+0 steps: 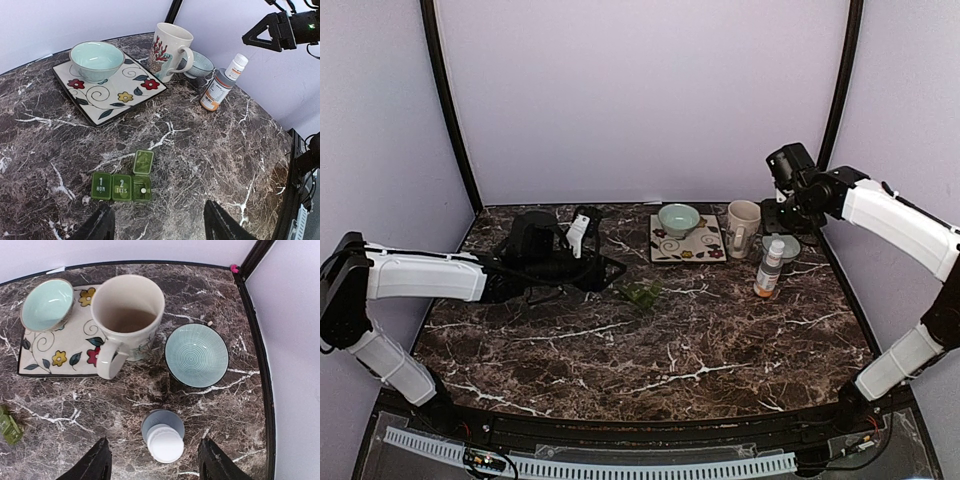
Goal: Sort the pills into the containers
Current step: Place the pill bottle on the pill bottle, then adjust the pill container at the center of the board.
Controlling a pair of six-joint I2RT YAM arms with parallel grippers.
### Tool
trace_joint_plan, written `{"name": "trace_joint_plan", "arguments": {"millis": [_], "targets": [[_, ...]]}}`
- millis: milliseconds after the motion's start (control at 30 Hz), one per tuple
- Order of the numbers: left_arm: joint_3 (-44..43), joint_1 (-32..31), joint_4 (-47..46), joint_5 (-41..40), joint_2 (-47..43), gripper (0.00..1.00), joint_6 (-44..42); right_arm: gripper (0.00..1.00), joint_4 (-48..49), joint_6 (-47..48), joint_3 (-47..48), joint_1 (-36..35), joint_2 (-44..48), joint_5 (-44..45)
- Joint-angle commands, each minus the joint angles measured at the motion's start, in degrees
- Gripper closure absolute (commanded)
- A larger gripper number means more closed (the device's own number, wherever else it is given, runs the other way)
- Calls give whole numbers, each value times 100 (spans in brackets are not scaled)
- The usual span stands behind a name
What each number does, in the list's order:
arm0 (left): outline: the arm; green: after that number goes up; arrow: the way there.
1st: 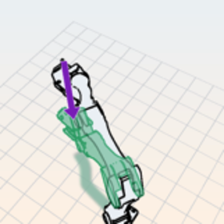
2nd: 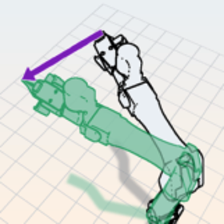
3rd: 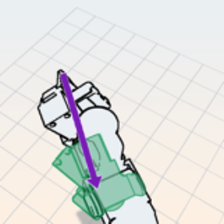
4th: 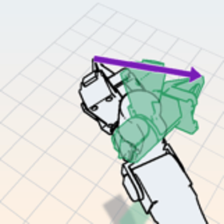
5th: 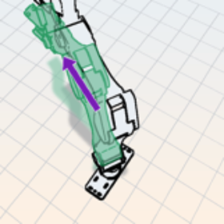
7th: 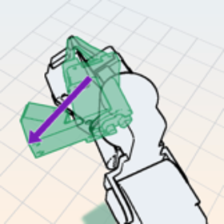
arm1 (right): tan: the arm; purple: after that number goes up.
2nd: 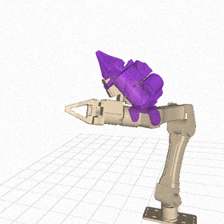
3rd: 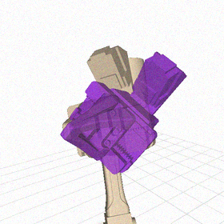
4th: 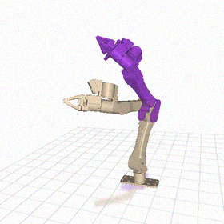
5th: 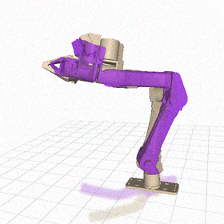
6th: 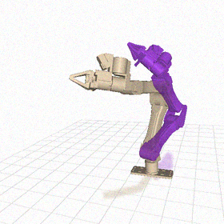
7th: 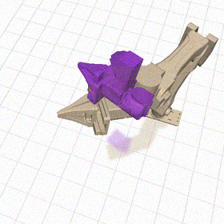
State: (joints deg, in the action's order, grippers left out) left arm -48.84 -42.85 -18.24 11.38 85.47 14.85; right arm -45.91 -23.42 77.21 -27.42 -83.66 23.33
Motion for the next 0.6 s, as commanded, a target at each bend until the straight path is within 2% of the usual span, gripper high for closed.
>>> {"name": "trace_joint_plan", "arguments": {"millis": [0,200,400,567], "targets": [[-38,157,-147,357,30,37,412,40,199,112,388,-404,198,491],[37,309,-256,621,226,40,730,43,521,189,568,-1067,154,597],[19,431,-345,993,588,41,1045,58,1082,-18,224,-1437,-188,22],[-8,597,-466,1394,919,44,1407,67,1698,-281,-178,-1614,-563,-604]]}}
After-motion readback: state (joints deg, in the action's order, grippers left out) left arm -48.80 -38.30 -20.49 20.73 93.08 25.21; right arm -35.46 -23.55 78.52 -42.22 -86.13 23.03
